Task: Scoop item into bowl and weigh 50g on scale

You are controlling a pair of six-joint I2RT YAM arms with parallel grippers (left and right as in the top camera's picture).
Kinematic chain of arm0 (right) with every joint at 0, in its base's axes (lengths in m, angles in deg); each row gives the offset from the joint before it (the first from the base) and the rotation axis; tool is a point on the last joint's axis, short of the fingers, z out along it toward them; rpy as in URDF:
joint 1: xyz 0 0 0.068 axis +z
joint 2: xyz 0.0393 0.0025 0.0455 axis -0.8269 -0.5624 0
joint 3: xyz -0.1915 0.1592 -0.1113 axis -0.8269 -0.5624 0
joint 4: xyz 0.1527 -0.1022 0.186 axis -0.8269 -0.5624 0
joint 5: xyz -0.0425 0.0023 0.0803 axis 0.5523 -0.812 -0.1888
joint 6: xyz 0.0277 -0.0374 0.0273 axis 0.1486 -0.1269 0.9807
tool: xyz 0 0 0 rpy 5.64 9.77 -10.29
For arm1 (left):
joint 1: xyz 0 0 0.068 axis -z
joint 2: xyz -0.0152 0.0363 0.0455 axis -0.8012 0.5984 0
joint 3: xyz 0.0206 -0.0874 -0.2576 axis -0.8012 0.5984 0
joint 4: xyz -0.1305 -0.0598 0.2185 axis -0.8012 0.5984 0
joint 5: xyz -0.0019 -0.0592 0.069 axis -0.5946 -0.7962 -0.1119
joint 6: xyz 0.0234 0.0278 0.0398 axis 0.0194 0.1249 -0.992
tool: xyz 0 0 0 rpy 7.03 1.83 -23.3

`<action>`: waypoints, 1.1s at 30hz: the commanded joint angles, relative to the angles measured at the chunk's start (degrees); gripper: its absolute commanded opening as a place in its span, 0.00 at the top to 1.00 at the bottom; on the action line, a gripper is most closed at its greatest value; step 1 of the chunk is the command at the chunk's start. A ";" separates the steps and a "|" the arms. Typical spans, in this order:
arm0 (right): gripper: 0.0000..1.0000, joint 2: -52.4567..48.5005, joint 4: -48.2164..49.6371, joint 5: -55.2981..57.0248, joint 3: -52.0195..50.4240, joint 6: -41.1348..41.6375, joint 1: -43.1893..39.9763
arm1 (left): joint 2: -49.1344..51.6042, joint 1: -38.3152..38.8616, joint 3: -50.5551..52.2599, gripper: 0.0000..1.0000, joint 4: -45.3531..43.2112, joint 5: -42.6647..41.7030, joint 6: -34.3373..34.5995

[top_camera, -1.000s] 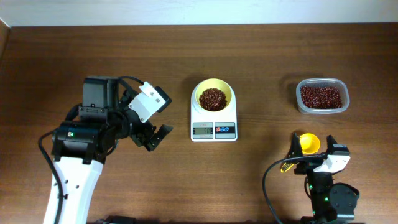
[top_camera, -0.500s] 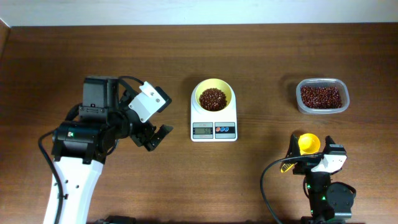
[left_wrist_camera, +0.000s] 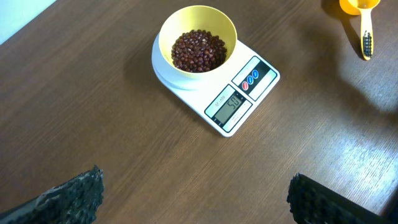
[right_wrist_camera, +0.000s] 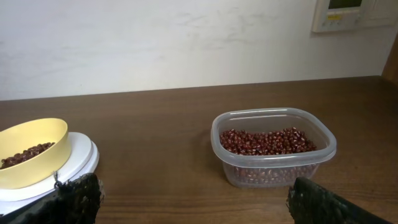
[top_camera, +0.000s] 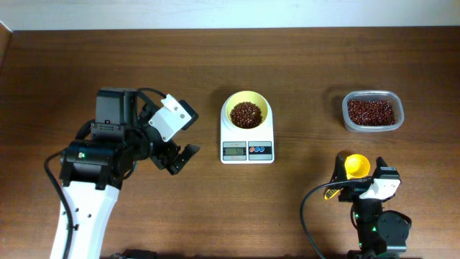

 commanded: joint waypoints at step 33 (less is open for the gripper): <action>0.01 0.55 0.07 0.92 -0.59 -0.02 0.48 | -1.68 0.20 -0.35 0.01 0.13 0.44 -0.87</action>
